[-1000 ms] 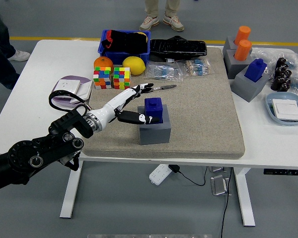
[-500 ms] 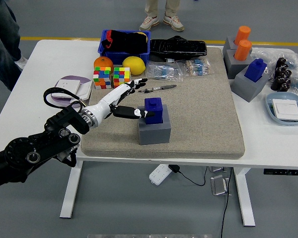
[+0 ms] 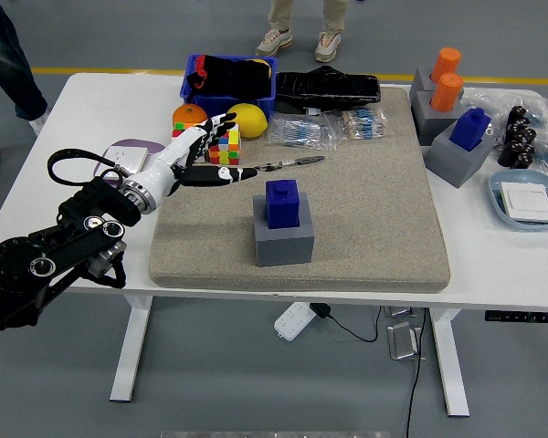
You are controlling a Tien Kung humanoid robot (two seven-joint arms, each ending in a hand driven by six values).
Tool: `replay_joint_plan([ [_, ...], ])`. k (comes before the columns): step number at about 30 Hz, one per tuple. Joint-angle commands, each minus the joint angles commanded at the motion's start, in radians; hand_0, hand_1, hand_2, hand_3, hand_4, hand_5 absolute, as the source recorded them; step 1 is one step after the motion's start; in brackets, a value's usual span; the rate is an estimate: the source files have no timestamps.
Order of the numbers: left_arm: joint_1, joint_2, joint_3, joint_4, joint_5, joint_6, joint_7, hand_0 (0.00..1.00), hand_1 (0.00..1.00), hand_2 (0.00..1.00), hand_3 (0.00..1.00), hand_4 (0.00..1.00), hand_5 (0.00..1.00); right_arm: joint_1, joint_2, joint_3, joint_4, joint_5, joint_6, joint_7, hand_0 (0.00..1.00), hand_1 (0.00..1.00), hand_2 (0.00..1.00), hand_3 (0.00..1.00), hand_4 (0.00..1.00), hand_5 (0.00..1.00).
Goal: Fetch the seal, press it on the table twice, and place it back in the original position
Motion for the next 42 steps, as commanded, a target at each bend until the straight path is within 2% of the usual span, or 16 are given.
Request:
replay_joint_plan([
  [1,0.0,0.002,-0.005,0.006,-0.005,0.001,-0.003,0.998,0.998,0.987,0.998,0.998,0.259,0.0,0.0,0.0,0.0,0.0,0.0,0.0,0.786,0.698,0.679,0.639,0.774,0.537],
  [2,-0.002,0.008,-0.014,0.019,-0.017,0.002,-0.007,0.998,0.998,0.986,0.998,0.998,0.304,-0.001,0.0,-0.002,0.0,0.001,0.0,0.0,0.786,0.698,0.678,0.639,0.774,0.537],
  [6,-0.011,0.021,-0.031,0.057,-0.04,0.01,-0.019,0.998,0.998,0.986,0.998,0.998,0.304,-0.002,-0.001,-0.004,-0.001,0.002,0.001,0.0,0.786,0.698,0.678,0.639,0.774,0.537],
  [8,-0.018,0.028,-0.036,0.091,-0.054,0.02,-0.027,0.998,0.998,0.986,0.998,0.998,0.334,-0.002,-0.001,-0.007,0.0,0.004,0.001,0.0,0.786,0.698,0.679,0.639,0.774,0.537],
  [13,-0.026,0.044,-0.058,0.168,-0.068,0.042,-0.045,0.998,0.998,0.986,0.998,0.998,0.334,-0.004,-0.002,-0.013,0.001,0.009,0.002,0.0,0.786,0.698,0.679,0.639,0.774,0.537],
  [14,-0.027,0.048,-0.065,0.182,-0.067,0.049,-0.049,0.998,0.998,0.992,0.998,0.998,0.408,-0.004,-0.002,-0.014,0.001,0.009,0.003,0.0,0.786,0.699,0.679,0.64,0.774,0.537],
  [18,-0.035,0.069,-0.086,0.256,-0.078,0.07,-0.067,0.998,0.998,0.992,0.998,0.998,0.408,-0.008,-0.001,-0.009,0.0,0.009,0.002,0.0,0.786,0.699,0.679,0.64,0.774,0.537],
  [26,-0.042,0.112,-0.106,0.358,-0.08,0.084,-0.072,0.998,0.998,0.996,0.998,0.982,0.424,-0.013,-0.001,0.001,0.0,0.007,0.003,-0.002,0.786,0.698,0.679,0.64,0.774,0.537],
  [32,-0.04,0.14,-0.122,0.394,-0.085,0.083,-0.068,0.998,0.998,0.997,0.998,0.984,0.427,-0.011,0.001,0.005,-0.001,0.005,0.004,-0.003,0.786,0.698,0.679,0.639,0.774,0.538],
  [42,-0.04,0.173,-0.13,0.42,-0.109,0.075,-0.06,0.998,0.998,0.997,0.998,0.979,0.428,-0.009,0.0,0.012,-0.002,0.002,0.003,-0.003,0.786,0.698,0.679,0.64,0.774,0.537],
])
